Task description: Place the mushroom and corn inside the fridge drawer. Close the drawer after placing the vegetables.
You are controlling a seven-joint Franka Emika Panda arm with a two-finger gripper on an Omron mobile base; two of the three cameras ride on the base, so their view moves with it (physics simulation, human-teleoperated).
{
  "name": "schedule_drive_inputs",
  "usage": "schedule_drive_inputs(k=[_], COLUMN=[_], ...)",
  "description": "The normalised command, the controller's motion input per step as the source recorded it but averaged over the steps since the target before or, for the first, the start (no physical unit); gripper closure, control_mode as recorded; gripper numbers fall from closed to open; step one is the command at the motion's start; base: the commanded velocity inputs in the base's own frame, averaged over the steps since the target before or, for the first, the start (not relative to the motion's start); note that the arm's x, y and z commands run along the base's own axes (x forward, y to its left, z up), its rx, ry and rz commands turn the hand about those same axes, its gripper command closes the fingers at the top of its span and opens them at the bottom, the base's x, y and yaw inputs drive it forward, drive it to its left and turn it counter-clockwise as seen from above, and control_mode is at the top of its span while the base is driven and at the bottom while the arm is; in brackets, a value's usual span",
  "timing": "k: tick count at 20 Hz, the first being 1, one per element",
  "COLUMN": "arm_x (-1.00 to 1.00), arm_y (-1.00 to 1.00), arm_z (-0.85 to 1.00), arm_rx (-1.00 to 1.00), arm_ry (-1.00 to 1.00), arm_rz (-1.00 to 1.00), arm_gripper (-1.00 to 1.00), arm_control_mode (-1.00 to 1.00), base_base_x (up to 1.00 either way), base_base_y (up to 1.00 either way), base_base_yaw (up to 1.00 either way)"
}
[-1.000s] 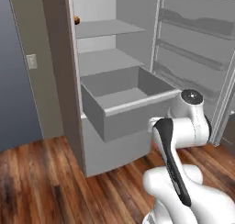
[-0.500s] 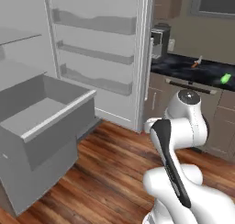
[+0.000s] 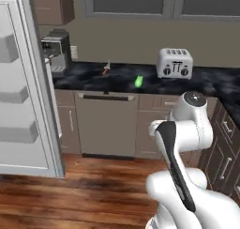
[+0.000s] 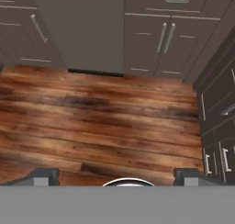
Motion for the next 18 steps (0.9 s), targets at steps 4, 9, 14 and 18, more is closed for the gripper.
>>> schedule_drive_inputs(k=[4,9,14,18], arm_x=[0.0,0.0,0.0,0.0], arm_y=[0.0,0.0,0.0,0.0], arm_z=[0.0,0.0,0.0,0.0], arm_rx=[0.0,0.0,0.0,0.0], arm_ry=[0.0,0.0,0.0,0.0], arm_rz=[0.0,0.0,0.0,0.0], arm_gripper=[-1.0,-1.0,-1.0,-1.0], arm_control_mode=[1.0,1.0,1.0,1.0], base_base_x=[0.96,1.0,0.98,0.99], base_base_y=[-0.04,0.17,0.47,0.4], base_base_yaw=[-0.62,-0.41,-0.01,0.19])
